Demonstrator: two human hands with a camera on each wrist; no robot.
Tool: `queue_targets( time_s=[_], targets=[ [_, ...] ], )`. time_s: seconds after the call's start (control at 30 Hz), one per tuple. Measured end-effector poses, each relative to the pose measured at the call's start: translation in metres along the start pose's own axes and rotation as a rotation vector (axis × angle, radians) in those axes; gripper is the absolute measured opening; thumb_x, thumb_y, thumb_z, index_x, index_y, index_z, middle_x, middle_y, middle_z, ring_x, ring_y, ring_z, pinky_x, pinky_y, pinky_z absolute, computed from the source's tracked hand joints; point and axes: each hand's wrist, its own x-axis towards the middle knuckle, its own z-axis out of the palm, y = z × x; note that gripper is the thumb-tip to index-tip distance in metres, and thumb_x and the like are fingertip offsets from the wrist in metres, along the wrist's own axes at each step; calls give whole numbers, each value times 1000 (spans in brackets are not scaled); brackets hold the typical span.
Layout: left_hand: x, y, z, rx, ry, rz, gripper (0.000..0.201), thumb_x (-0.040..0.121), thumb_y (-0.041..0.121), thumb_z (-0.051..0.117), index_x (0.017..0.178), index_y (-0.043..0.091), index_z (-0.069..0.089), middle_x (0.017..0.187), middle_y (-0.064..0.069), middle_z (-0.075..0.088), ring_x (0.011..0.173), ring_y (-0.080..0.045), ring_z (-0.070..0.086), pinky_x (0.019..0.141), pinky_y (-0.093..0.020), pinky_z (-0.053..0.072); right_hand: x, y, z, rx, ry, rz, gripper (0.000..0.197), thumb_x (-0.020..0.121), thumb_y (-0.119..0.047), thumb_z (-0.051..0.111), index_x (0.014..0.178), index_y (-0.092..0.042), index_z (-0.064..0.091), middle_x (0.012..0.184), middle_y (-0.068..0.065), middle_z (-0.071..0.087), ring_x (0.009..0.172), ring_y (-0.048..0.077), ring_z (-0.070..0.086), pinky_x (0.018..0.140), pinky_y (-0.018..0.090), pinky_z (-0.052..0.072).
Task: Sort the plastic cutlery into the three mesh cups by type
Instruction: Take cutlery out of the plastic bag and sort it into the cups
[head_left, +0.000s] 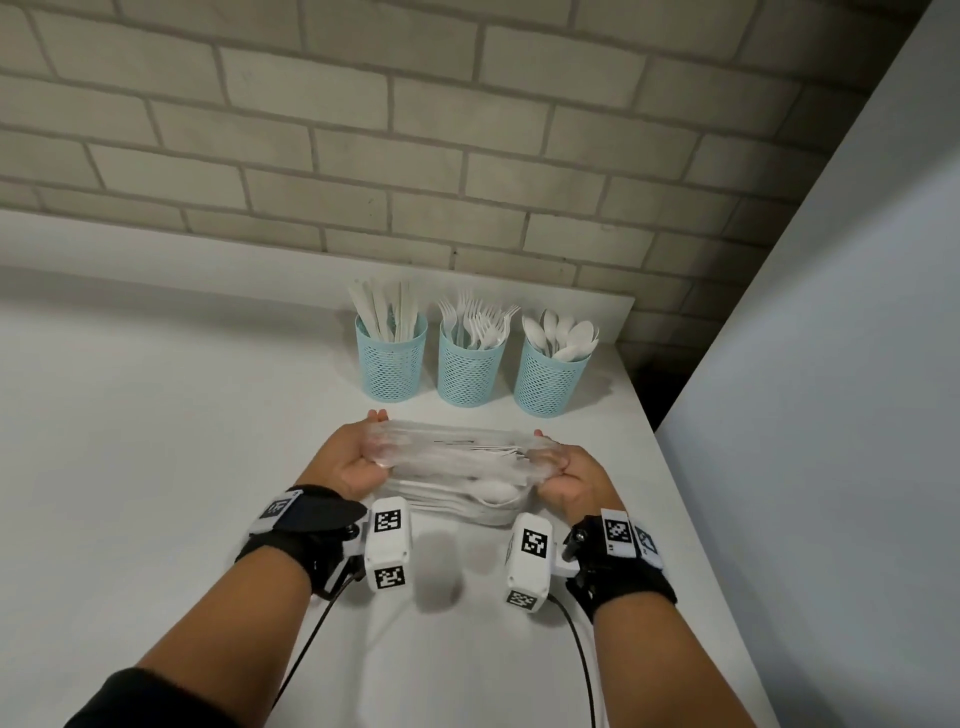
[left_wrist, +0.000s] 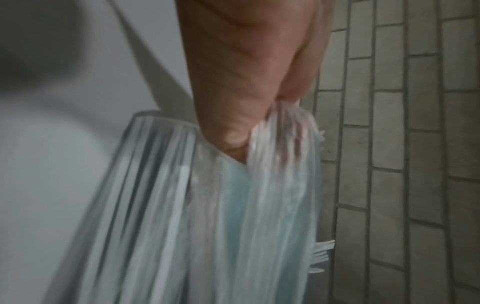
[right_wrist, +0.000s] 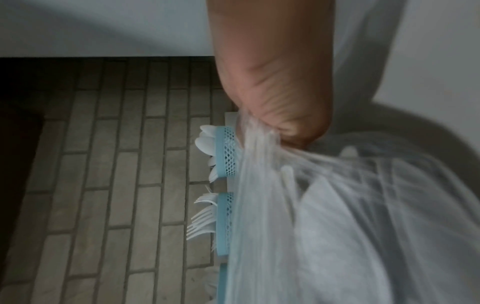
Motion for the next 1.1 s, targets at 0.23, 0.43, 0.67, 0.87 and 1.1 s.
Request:
queue_targets(
  time_s=[0.23, 0.43, 0.67, 0.87, 1.1],
  targets=[
    [-10, 13, 0, 1093, 20, 321, 40, 84, 44, 64, 109, 15, 52, 104, -5, 57, 96, -22, 54, 83, -36, 46, -17, -24, 8, -848, 291, -504, 13, 93, -23, 53, 101, -16, 61, 113, 6, 63, 103, 21, 57, 86, 30, 45],
    [-8, -16, 4, 1731, 9, 772, 17, 75, 15, 76, 71, 21, 61, 106, -9, 58, 100, -23, 55, 82, -24, 38, -28, 0, 31, -1473, 125, -400, 56, 90, -42, 56, 135, -13, 41, 131, 13, 54, 120, 32, 51, 96, 37, 45],
    [-2, -5, 5, 1423, -17, 488, 40, 83, -4, 63, 123, 2, 58, 128, -18, 56, 104, -24, 56, 90, -30, 42, -20, -10, 25, -1026, 196, -580, 13, 86, -11, 61, 84, -6, 73, 75, 1, 66, 77, 19, 60, 71, 23, 43],
    [-13, 9, 3, 656, -168, 45, 44, 89, -20, 24, 114, -4, 56, 100, -12, 66, 78, -18, 64, 79, -28, 56, -10, -23, 15, -27, 23, -1, 18, 89, 8, 51, 106, 13, 57, 78, 14, 68, 64, 17, 65, 52, 26, 58],
    [5, 6, -7, 208, -54, -20, 79, 58, -26, 24, 125, 9, 48, 90, -11, 52, 92, -18, 56, 77, -33, 53, 24, -13, 10, 20, 134, 151, 29, 92, 2, 49, 120, 0, 58, 108, 12, 66, 115, 21, 57, 100, 34, 47]
  ],
)
